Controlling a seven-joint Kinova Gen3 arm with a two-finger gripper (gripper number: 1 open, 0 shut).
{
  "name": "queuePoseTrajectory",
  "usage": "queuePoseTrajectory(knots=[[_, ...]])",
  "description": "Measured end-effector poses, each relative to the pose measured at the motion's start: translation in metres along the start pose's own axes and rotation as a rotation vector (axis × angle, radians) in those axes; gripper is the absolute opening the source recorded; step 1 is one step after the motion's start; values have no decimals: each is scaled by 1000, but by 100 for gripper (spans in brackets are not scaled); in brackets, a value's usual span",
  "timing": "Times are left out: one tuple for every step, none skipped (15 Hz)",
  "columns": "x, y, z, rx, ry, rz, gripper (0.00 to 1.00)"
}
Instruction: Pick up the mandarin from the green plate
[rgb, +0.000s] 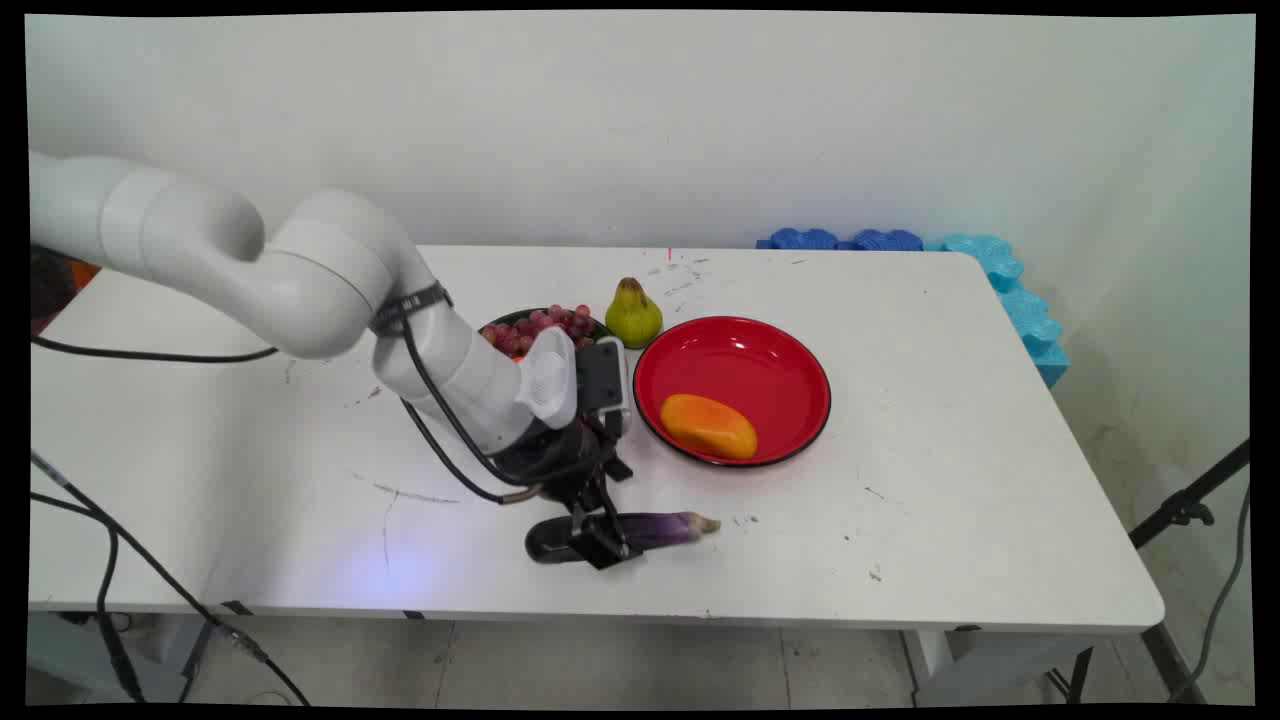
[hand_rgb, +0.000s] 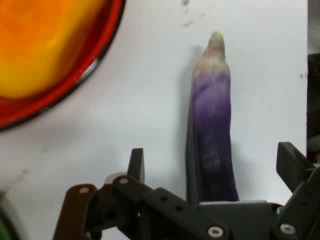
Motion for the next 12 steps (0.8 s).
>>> queuePoseTrajectory(knots=[[3, 0, -8, 5, 11, 5, 100], [6, -1, -18, 9, 23, 9, 100], [10, 0, -31, 15, 37, 13, 100], [13, 0, -45, 20, 52, 14, 100], [15, -1, -58, 26, 65, 15, 100], [17, -1, -74, 32, 81, 15, 100], [18, -1, -90, 37, 95, 14, 100], [18, -2, -103, 42, 108, 11, 100], [18, -2, -117, 46, 122, 7, 100], [16, -3, -131, 52, 136, 3, 100], [13, -4, -142, 57, 148, -1, 100], [10, -4, -149, 62, 155, -5, 100]])
